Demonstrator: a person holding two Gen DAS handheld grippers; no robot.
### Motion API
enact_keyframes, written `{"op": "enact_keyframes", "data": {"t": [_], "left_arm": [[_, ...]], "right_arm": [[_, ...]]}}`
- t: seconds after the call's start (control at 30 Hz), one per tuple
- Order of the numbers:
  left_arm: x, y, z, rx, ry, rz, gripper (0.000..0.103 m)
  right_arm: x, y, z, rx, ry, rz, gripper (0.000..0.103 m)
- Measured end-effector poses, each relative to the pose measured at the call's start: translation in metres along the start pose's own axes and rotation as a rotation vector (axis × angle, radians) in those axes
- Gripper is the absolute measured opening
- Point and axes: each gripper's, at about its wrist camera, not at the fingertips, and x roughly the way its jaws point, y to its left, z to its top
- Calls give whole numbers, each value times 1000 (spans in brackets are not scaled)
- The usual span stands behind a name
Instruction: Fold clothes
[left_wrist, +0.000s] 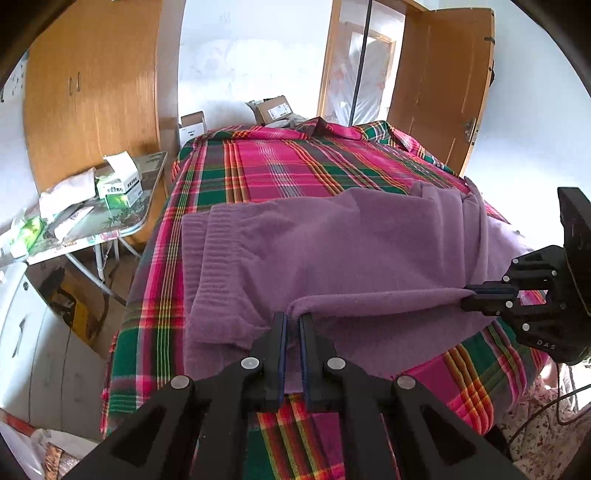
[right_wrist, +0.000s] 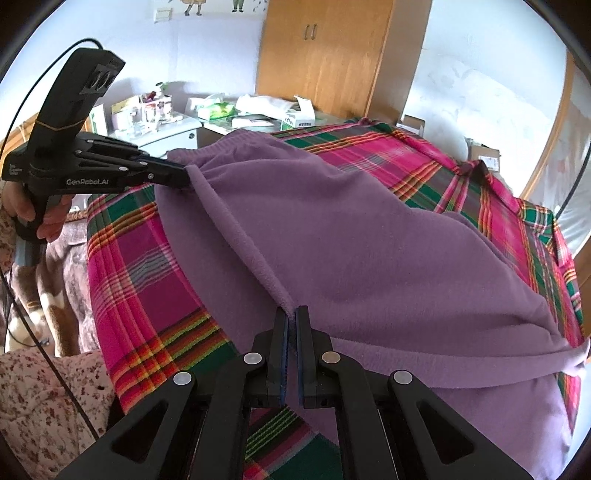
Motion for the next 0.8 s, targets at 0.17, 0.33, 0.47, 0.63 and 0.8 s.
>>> {"op": "enact_keyframes", "data": {"t": [0.17,0.33,0.47,0.63,0.8], "left_arm": [[-14,20,-4,-114,-34,-6,7],[-24,60,6,-326,-49,-54,7],[-23,69,28,-330,-45,-42,8],[-10,67,58,-299,-34,-62,21],[26,69,82,-304,68,-47,24]], "right_arm": [[2,1,-6,-12,18,-9,4],[3,5,-8,-40,28,-23,4],[1,3,-10,-27,32,-11,4],[0,1,-12,-14,37,-6,4],[1,1,-13,-4,41,-4,4]]}}
